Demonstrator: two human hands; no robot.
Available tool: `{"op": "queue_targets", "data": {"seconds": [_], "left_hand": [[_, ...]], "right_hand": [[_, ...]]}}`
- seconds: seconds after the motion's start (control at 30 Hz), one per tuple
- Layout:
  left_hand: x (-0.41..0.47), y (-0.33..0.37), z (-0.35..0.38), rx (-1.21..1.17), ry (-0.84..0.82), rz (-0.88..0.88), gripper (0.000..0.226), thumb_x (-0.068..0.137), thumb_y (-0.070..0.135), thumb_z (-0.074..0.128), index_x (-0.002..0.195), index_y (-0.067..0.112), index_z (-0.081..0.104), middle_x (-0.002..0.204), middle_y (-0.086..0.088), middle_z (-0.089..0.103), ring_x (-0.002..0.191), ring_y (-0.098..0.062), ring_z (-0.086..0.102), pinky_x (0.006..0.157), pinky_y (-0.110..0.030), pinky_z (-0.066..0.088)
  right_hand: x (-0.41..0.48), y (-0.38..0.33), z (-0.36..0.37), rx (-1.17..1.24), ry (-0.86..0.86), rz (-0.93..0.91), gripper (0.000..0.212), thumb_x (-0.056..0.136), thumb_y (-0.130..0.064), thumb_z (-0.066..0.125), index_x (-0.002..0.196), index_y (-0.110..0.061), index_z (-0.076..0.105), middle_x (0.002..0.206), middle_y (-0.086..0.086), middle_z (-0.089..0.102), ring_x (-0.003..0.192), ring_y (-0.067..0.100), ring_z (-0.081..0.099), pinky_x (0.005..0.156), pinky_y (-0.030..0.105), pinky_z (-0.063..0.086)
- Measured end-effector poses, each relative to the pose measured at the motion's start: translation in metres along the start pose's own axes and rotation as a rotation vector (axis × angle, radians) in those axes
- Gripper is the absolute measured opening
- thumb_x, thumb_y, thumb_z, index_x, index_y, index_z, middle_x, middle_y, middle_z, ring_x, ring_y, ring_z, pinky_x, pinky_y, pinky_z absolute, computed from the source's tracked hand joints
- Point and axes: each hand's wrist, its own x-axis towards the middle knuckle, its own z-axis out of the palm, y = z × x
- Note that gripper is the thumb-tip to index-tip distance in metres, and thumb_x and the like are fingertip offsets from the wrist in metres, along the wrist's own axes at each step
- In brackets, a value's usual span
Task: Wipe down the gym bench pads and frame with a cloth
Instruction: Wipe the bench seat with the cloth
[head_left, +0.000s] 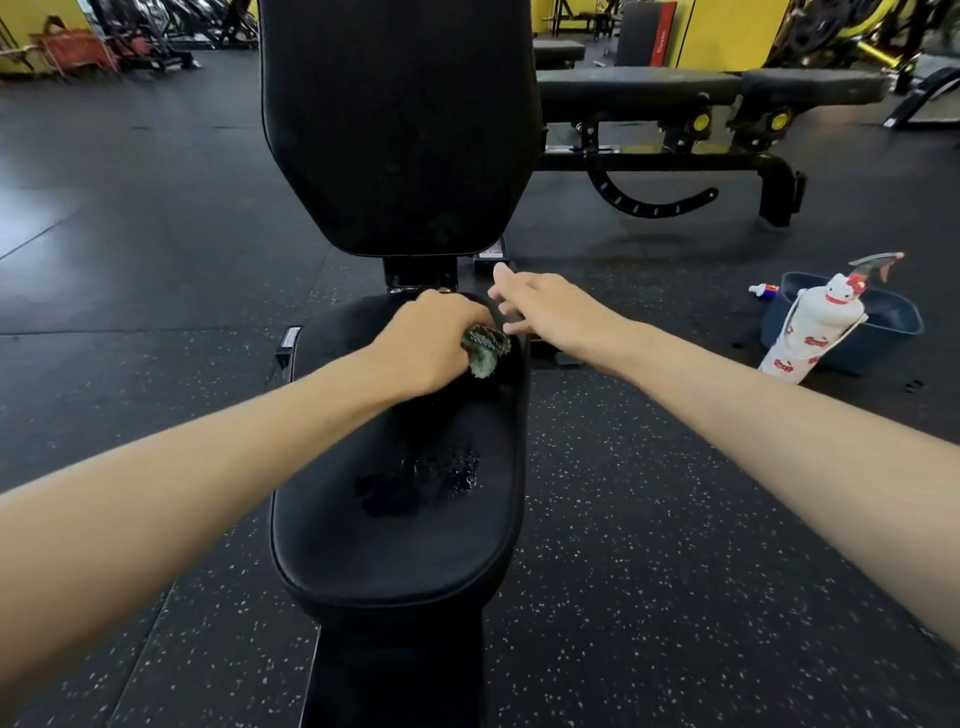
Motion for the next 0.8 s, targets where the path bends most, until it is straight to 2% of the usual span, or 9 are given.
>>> {"op": "queue_targets", "data": {"seconds": [0.1, 0.17, 0.23, 0.37, 0.43, 0.53, 0.6, 0.73, 0.8], "left_hand": [[-0.004, 0.005, -0.001, -0.076, -0.07, 0.039, 0.05, 0.076, -0.01, 0.051, 0.113, 0.019, 0.069, 0.107, -0.003, 0.07, 0.103, -0.023, 0.061, 0.091, -0.034, 0.048], [-0.012, 0.007, -0.014, -0.204, -0.24, 0.057, 0.048, 0.075, -0.012, 0.057, 0.109, 0.019, 0.071, 0.101, -0.002, 0.072, 0.094, -0.02, 0.066, 0.086, -0.031, 0.051], [-0.017, 0.007, -0.028, -0.307, -0.37, 0.074, 0.046, 0.075, -0.012, 0.06, 0.107, 0.018, 0.073, 0.095, -0.001, 0.074, 0.088, -0.019, 0.068, 0.083, -0.029, 0.054], [-0.003, 0.0, -0.035, -0.239, -0.13, 0.059, 0.043, 0.074, -0.01, 0.061, 0.104, 0.019, 0.074, 0.09, -0.001, 0.073, 0.078, -0.012, 0.066, 0.076, -0.028, 0.053], [-0.002, 0.005, -0.021, -0.15, -0.08, 0.105, 0.042, 0.073, -0.008, 0.058, 0.104, 0.017, 0.073, 0.093, -0.002, 0.073, 0.084, -0.013, 0.066, 0.08, -0.03, 0.051], [-0.012, 0.012, -0.001, -0.135, -0.129, 0.124, 0.049, 0.074, -0.011, 0.053, 0.109, 0.019, 0.071, 0.103, -0.003, 0.07, 0.099, -0.021, 0.063, 0.088, -0.039, 0.049], [-0.02, 0.01, -0.006, -0.225, -0.214, 0.108, 0.05, 0.074, -0.012, 0.055, 0.107, 0.022, 0.072, 0.099, -0.002, 0.072, 0.094, -0.021, 0.066, 0.084, -0.039, 0.051], [-0.037, 0.005, -0.033, -0.367, -0.491, 0.103, 0.049, 0.076, -0.014, 0.059, 0.108, 0.02, 0.072, 0.097, 0.004, 0.074, 0.092, -0.013, 0.069, 0.084, -0.027, 0.055], [-0.032, 0.0, -0.039, -0.408, -0.395, 0.076, 0.046, 0.077, -0.016, 0.058, 0.105, 0.018, 0.073, 0.092, 0.004, 0.074, 0.086, -0.01, 0.069, 0.079, -0.02, 0.054]], "right_hand": [[0.001, -0.002, 0.0, 0.015, -0.003, -0.004, 0.065, 0.1, -0.057, 0.016, 0.131, -0.014, 0.054, 0.117, -0.001, 0.059, 0.099, 0.012, 0.064, 0.095, 0.032, 0.038], [0.001, -0.003, -0.002, 0.059, -0.002, 0.014, 0.065, 0.1, -0.058, 0.013, 0.134, -0.019, 0.052, 0.115, -0.005, 0.055, 0.099, 0.012, 0.063, 0.088, 0.028, 0.034], [0.002, -0.002, -0.002, 0.082, 0.009, 0.032, 0.067, 0.099, -0.058, 0.011, 0.131, -0.018, 0.054, 0.113, 0.0, 0.058, 0.098, 0.013, 0.064, 0.085, 0.028, 0.033], [0.002, 0.0, -0.001, 0.099, 0.019, 0.03, 0.073, 0.098, -0.06, 0.008, 0.126, -0.015, 0.058, 0.108, 0.009, 0.065, 0.096, 0.013, 0.065, 0.088, 0.029, 0.035], [0.003, 0.0, -0.001, 0.094, 0.023, 0.023, 0.074, 0.098, -0.06, 0.007, 0.125, -0.015, 0.059, 0.107, 0.009, 0.067, 0.096, 0.013, 0.064, 0.088, 0.029, 0.035], [0.002, -0.001, 0.0, 0.087, 0.035, 0.021, 0.075, 0.098, -0.059, 0.006, 0.127, -0.013, 0.058, 0.103, 0.008, 0.066, 0.097, 0.014, 0.065, 0.087, 0.028, 0.036], [0.002, -0.001, 0.0, 0.084, 0.036, 0.029, 0.075, 0.098, -0.06, 0.006, 0.127, -0.013, 0.057, 0.101, 0.007, 0.065, 0.098, 0.014, 0.065, 0.086, 0.028, 0.036], [0.003, 0.003, 0.001, 0.051, 0.026, 0.034, 0.073, 0.098, -0.061, 0.01, 0.12, -0.014, 0.061, 0.107, 0.006, 0.067, 0.099, 0.013, 0.064, 0.086, 0.029, 0.037], [0.003, 0.002, 0.003, 0.039, 0.024, 0.026, 0.071, 0.098, -0.061, 0.012, 0.119, -0.014, 0.062, 0.107, 0.006, 0.067, 0.098, 0.012, 0.064, 0.085, 0.028, 0.037]]}}
